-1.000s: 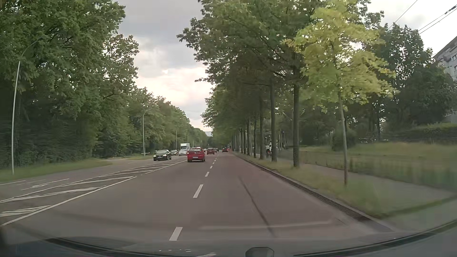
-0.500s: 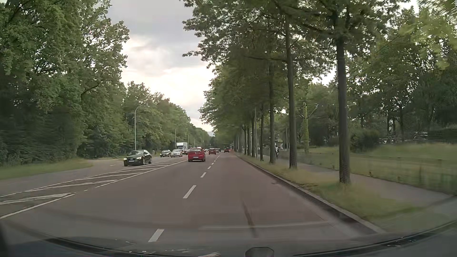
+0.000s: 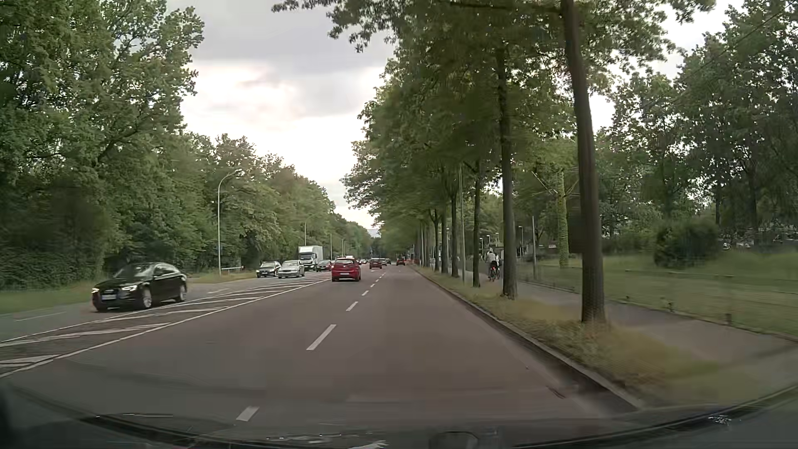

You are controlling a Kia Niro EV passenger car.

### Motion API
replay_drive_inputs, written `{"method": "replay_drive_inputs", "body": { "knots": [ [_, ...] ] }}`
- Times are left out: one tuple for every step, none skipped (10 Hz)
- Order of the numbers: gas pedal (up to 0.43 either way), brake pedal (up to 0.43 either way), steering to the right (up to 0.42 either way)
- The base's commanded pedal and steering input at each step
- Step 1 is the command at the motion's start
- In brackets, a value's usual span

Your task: Follow the waypoints while adhering to traffic rules and regulations

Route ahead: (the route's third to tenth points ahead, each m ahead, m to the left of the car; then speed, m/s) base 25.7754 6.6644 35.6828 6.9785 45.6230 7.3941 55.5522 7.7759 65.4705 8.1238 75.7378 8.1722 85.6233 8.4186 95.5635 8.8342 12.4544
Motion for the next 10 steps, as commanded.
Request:
{"method": "replay_drive_inputs", "body": {
  "knots": [
    [0.118, 0.000, -0.010],
    [0.118, 0.000, -0.009],
    [0.118, 0.000, -0.009],
    [0.118, 0.000, -0.008],
    [0.118, 0.000, -0.007],
    [0.118, 0.000, -0.006],
    [0.130, 0.000, -0.005],
    [0.130, 0.000, -0.005],
    [0.130, 0.000, -0.006],
    [0.130, 0.000, -0.006]
  ]
}}
